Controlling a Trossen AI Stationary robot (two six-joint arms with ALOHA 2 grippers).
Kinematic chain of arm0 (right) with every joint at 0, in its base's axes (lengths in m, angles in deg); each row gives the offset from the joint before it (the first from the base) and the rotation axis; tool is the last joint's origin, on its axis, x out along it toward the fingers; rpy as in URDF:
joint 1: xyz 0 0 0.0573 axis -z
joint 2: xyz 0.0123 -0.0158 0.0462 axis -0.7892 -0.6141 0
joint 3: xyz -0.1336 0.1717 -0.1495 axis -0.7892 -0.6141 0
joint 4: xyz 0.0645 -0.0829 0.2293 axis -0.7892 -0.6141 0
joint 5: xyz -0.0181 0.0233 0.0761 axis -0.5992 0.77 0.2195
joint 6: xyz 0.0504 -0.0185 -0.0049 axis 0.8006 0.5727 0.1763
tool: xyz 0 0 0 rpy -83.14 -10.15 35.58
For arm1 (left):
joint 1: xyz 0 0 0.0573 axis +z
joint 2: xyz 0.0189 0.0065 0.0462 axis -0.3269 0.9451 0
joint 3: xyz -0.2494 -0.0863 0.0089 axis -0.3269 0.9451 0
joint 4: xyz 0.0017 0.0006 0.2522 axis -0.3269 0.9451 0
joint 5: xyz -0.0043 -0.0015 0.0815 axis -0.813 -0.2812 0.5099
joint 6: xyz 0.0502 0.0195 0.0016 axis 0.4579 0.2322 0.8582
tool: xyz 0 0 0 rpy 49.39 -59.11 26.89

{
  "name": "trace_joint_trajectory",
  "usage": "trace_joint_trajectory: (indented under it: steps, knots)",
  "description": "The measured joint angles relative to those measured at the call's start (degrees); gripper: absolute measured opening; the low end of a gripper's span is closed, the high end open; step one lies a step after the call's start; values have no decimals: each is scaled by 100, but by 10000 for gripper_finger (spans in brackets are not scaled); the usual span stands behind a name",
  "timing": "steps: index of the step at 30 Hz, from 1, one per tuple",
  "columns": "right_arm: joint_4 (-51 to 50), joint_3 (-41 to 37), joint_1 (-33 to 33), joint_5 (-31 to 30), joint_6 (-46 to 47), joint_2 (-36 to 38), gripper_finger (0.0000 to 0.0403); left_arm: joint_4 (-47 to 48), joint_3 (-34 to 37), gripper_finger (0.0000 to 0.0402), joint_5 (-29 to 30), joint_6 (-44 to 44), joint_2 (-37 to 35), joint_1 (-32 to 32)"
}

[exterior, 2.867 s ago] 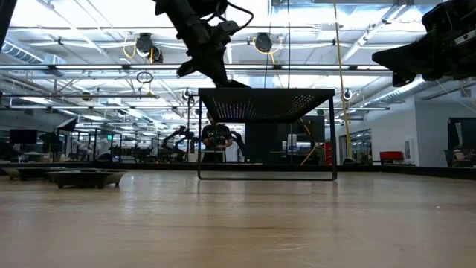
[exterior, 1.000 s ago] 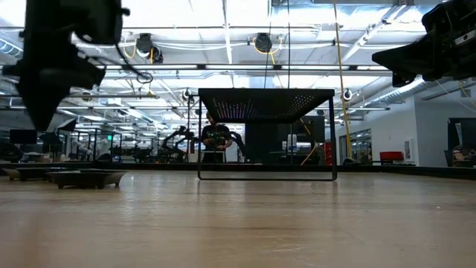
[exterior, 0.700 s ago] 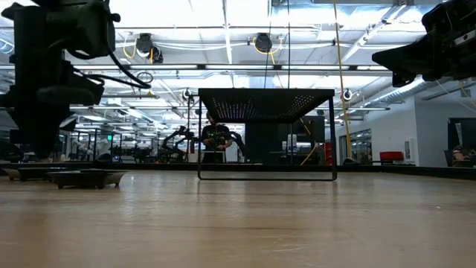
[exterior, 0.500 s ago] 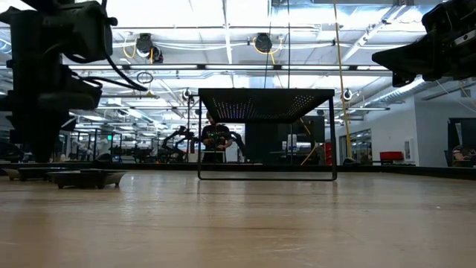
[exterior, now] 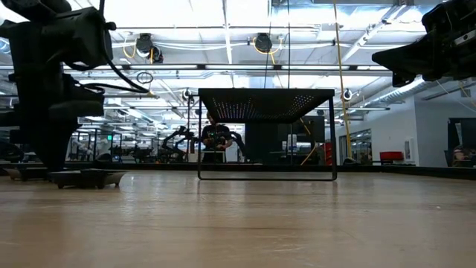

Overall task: Pick & Place Mini shaped plates
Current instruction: Stack the square plate on top of the square plate on the shelf

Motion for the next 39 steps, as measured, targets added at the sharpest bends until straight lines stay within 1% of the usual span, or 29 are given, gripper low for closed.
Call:
trace_joint_trajectory:
  steps: [4,11,14,16,19,22,28,32,36,39]
  knots:
    - [1,1,1,0,0,0,0,-359,2,26,237,146,0,0]
    - [0,1,0,0,1,0,0,-1499,2,26,536,948,0,20]
    - [0,0,0,0,0,-2,0,-1784,2,26,575,1299,0,94]
    - [0,1,0,0,0,-1,0,-1775,-6,26,469,1406,0,167]
    - [0,0,0,0,1,0,0,-1193,-97,29,187,1372,-64,293]
    - [0,0,2,0,0,-2,0,-602,-201,47,143,1191,-138,347]
    - [0,0,1,0,0,-2,0,-222,-216,122,174,1075,-181,348]
    - [0,1,0,0,0,-2,0,432,-221,160,8,755,-159,348]
    - [0,2,2,0,0,-2,0,1217,-190,177,66,278,-160,348]
    - [0,0,1,0,1,-2,0,1219,-179,181,207,216,-160,348]
